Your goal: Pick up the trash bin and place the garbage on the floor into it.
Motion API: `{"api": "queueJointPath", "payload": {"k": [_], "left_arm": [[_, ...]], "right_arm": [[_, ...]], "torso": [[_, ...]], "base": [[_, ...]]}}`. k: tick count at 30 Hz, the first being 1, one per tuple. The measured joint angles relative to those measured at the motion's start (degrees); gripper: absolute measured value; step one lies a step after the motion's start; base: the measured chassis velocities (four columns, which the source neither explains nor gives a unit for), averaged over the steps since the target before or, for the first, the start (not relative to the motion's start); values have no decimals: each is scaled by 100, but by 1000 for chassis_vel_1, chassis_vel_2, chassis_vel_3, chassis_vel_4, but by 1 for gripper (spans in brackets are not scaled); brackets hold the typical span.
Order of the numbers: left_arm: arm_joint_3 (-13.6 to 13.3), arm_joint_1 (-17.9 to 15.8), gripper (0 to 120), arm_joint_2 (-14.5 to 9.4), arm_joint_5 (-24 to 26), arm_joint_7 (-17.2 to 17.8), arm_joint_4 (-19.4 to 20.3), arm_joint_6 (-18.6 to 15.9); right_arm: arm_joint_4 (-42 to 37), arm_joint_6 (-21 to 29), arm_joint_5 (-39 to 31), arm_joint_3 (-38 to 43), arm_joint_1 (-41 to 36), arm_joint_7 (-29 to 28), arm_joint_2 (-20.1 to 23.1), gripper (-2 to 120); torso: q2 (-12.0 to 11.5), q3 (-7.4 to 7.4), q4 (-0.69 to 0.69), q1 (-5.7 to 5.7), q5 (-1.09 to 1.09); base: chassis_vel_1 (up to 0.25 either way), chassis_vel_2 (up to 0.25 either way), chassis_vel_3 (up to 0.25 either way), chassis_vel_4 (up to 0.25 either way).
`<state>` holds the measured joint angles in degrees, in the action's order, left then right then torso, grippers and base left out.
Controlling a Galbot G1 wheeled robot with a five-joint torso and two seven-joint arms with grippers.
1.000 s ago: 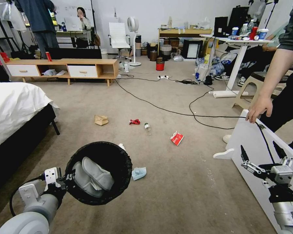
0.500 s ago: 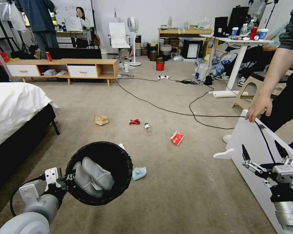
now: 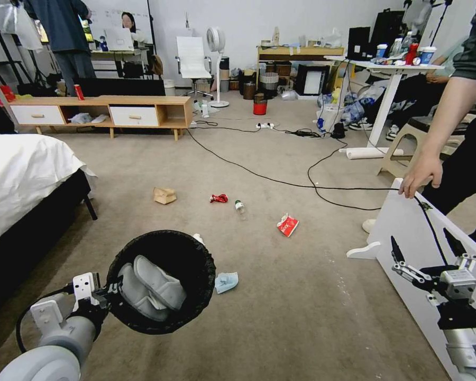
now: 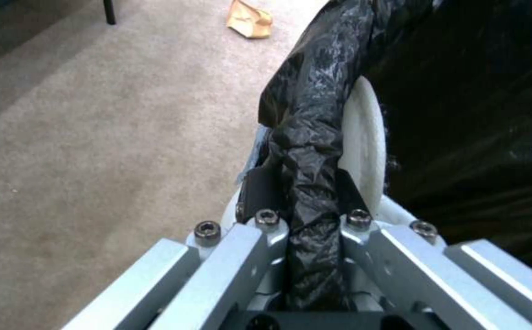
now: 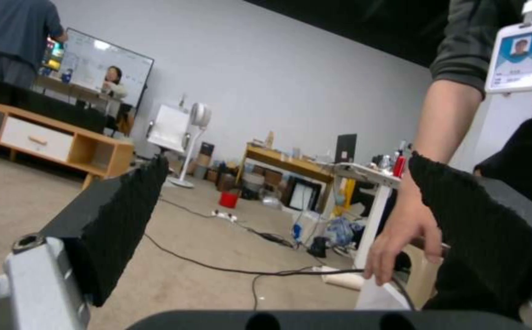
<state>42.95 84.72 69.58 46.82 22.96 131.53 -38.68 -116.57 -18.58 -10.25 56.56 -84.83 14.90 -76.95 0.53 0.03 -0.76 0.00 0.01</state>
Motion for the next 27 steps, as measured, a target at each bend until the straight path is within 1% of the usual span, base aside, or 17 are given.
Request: {"api": "queueJointPath", "payload": {"k": [3,11,23,27], "left_arm": [[0,0,3,0,0,0,-4,2],[1,0,3,4,-2,1,-12,17],[12,-1,3,8,-4,0,-14,33],[11,0,3,10,-13,1,-14,39]], "right_arm": [[0,0,-4,-3,10,0,-1,100],[3,-5,-5,-14,19,0,-11,100],[3,-23,-54,-47,31,-24,-12,100],[-3,-23,18,-34,48,-154,-20,100]], "torso": [[0,0,1,0,-4],[-1,0,1,0,-2],[0,0,1,0,-1],[0,0,2,0,-2]], "base": [[139,129,-147,-154],[136,137,-107,-122],[60,72,-70,-73],[31,25,-20,-21]]}}
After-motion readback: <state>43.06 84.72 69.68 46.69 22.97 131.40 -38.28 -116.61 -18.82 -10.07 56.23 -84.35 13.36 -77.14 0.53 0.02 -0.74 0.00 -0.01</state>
